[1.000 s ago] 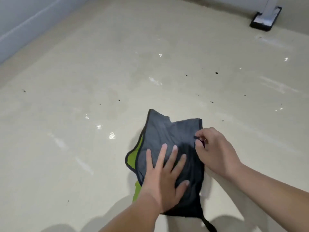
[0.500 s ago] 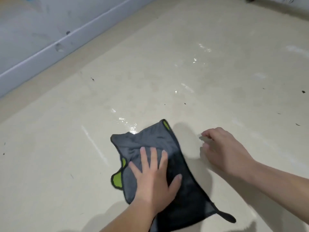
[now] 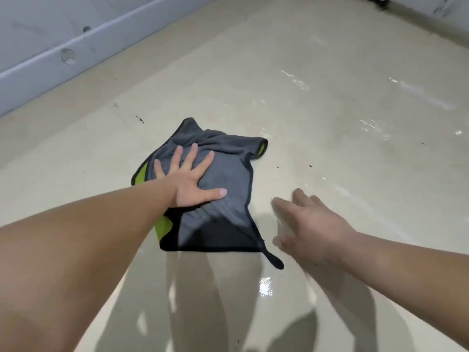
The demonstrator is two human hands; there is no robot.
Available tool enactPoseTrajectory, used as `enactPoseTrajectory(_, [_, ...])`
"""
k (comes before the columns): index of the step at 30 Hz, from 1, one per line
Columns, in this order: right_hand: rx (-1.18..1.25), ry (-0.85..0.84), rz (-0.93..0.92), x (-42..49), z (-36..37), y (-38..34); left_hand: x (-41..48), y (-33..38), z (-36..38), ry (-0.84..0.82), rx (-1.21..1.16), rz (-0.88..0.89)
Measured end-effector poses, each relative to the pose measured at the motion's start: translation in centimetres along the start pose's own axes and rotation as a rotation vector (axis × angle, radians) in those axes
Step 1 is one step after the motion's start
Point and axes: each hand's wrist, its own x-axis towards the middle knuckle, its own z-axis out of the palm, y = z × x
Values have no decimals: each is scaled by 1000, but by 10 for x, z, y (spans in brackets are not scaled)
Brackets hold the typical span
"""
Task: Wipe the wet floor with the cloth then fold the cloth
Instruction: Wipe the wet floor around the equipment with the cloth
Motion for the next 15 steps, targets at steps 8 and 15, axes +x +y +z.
enactPoseTrajectory(8, [-109, -35, 185, 6, 17, -22, -14, -17, 38, 300, -10, -137])
enactPoseTrajectory(15, [-195, 143, 256, -14, 19, -38, -93, 81, 132, 358, 222, 480])
